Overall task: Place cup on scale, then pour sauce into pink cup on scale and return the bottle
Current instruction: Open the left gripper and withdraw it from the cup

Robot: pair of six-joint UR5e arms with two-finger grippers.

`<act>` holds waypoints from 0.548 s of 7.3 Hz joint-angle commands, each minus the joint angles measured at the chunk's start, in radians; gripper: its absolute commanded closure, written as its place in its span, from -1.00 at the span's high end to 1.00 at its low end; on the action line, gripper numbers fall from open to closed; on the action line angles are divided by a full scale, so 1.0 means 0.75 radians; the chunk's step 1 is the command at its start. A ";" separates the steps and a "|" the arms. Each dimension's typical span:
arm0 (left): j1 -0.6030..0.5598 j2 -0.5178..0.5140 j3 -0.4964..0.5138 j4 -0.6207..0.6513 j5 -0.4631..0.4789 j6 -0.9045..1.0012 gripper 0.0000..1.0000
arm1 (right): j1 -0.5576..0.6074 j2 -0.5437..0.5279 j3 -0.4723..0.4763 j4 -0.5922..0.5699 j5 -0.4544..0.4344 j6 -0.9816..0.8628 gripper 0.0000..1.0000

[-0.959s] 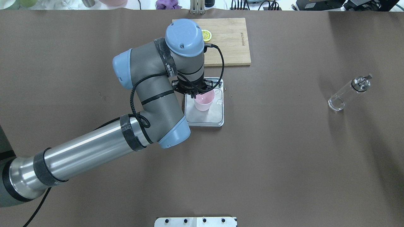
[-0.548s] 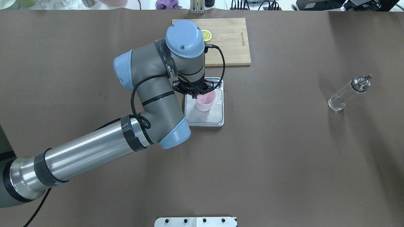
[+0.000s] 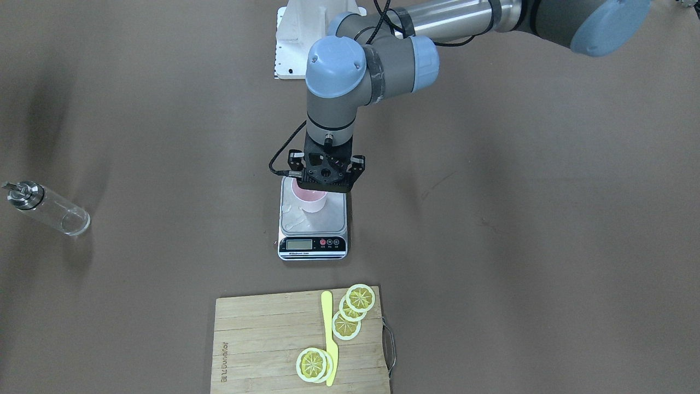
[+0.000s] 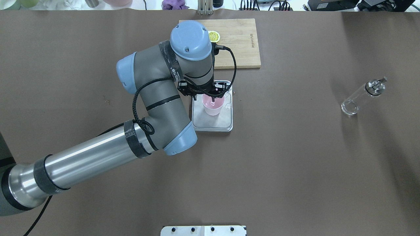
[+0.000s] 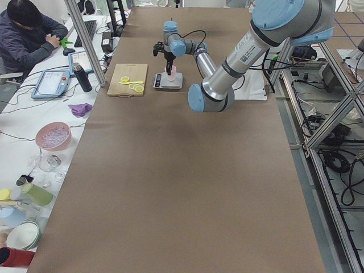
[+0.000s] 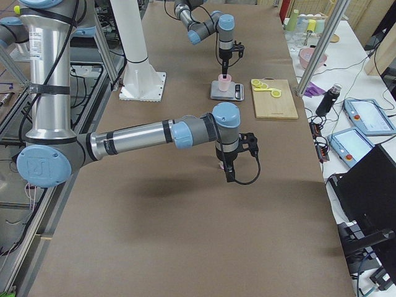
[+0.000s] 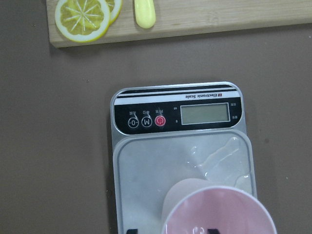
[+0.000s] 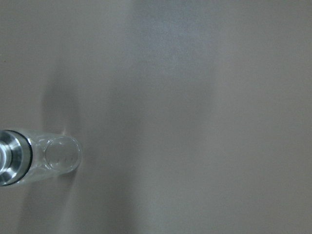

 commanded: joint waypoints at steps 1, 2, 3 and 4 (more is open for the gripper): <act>-0.067 0.007 -0.075 0.057 -0.007 0.041 0.95 | 0.000 0.011 0.002 0.001 0.001 -0.001 1.00; -0.111 0.011 -0.154 0.181 -0.011 0.098 0.95 | 0.000 0.011 0.008 0.003 0.005 -0.003 1.00; -0.179 0.060 -0.295 0.382 -0.033 0.261 0.96 | 0.000 0.015 0.012 0.005 0.005 -0.003 1.00; -0.285 0.202 -0.462 0.481 -0.070 0.459 0.96 | -0.004 0.017 0.020 0.005 0.005 -0.003 1.00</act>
